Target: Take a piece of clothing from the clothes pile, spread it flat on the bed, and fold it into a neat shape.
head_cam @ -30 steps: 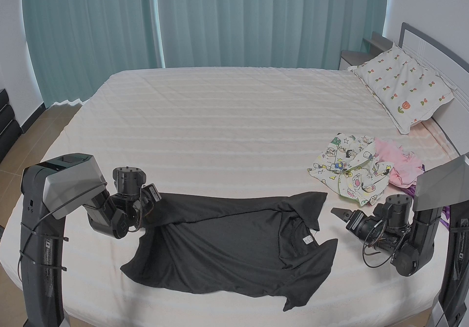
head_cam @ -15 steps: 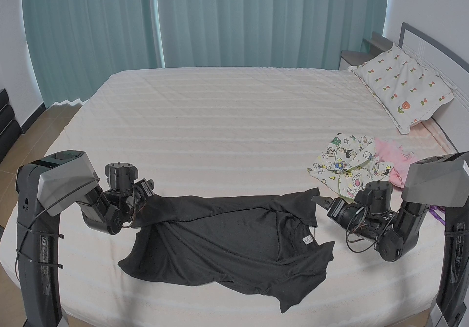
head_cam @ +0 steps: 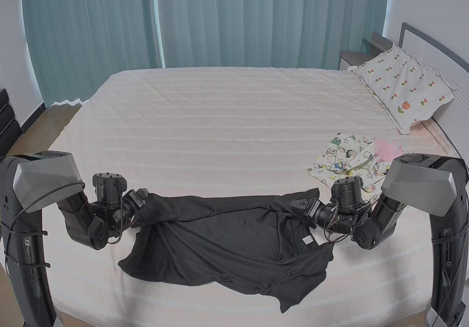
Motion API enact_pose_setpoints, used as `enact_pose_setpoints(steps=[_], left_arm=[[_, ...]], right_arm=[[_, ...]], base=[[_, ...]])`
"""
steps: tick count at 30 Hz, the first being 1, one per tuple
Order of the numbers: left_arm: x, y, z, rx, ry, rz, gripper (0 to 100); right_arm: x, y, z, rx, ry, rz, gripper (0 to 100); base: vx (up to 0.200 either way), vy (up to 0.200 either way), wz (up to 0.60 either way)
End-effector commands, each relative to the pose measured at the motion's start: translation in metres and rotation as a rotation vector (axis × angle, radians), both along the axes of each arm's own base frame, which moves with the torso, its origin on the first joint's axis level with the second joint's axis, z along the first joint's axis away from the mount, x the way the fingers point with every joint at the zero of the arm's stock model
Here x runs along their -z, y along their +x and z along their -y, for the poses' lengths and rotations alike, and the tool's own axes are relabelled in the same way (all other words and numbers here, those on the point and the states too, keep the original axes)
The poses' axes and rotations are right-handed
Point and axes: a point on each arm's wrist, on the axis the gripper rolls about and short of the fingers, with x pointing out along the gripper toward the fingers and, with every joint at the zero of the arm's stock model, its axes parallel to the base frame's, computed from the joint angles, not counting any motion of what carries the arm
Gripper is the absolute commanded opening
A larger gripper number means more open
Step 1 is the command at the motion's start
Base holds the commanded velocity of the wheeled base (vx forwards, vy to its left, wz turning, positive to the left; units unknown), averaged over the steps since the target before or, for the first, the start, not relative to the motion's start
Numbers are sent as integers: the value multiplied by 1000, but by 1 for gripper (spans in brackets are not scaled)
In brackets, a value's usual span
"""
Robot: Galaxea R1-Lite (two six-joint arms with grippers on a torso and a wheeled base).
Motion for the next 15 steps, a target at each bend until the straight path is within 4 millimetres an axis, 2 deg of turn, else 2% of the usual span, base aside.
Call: enact_pose_setpoints(steps=[1,7,15], left_arm=[[-24,-41,-1,0,-92,35,100],[-20,-54,-2,3,-105,44,100],[-17,-56,-1,9,-105,38,100]], right_arm=[[14,11,-7,30,-52,-55,100],[15,17,-7,37,-106,-33,100],[18,15,-3,28,-171,-26,100]], base=[[0,0,0],[0,0,0],[0,0,0]])
